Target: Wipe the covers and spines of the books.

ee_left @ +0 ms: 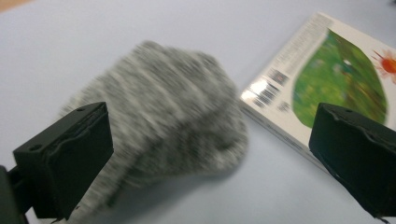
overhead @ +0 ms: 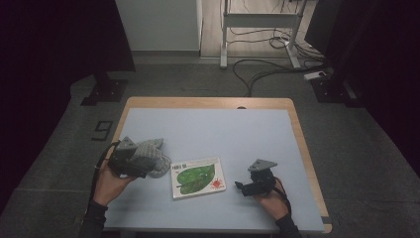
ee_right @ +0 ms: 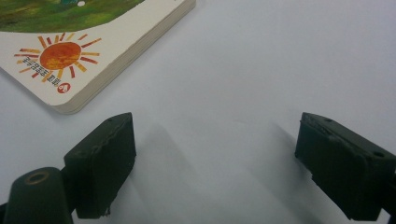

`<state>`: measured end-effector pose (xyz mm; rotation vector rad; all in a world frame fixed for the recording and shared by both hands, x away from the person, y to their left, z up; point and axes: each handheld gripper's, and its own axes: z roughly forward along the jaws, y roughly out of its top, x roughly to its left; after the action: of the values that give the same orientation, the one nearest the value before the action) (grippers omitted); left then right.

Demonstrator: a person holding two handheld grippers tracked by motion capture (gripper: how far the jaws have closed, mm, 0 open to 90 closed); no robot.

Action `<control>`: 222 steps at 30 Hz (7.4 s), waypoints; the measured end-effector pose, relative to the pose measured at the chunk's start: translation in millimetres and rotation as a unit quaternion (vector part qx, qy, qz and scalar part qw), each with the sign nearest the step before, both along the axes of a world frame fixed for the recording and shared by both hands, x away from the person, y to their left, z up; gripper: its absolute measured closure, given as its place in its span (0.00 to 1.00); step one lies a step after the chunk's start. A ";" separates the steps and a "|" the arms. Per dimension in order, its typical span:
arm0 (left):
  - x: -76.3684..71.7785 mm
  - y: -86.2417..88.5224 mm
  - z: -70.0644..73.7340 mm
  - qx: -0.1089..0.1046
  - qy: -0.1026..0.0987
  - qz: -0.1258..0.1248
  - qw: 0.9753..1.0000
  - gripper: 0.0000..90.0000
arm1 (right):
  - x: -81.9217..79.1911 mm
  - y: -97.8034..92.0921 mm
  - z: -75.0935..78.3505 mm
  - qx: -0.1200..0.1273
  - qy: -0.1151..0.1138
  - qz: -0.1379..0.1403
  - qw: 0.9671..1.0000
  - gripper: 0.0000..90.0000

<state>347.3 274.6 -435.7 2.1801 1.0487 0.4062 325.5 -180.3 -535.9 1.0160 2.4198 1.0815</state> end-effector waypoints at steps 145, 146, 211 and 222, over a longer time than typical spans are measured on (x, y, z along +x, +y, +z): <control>28.7 -218.6 -58.7 0.032 0.037 -0.217 0.975 0.61 | -0.4 0.0 -0.2 0.001 -0.001 -0.002 1.000 0.13; 27.8 -217.9 -58.5 0.034 0.036 -0.217 0.975 0.61 | -0.4 0.1 -0.2 0.001 -0.001 -0.002 1.000 0.13; -42.0 -82.1 -57.9 0.015 0.028 -0.156 0.987 0.61 | -0.6 0.1 -0.3 0.000 -0.002 -0.002 1.000 0.13; -53.9 -80.3 -59.0 0.013 0.025 -0.157 0.987 0.61 | -0.6 0.1 -0.3 0.000 -0.002 -0.002 1.000 0.13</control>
<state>293.4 194.4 -494.7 2.3385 0.7101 0.2227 324.9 -180.2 -536.2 1.0164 2.4131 1.0819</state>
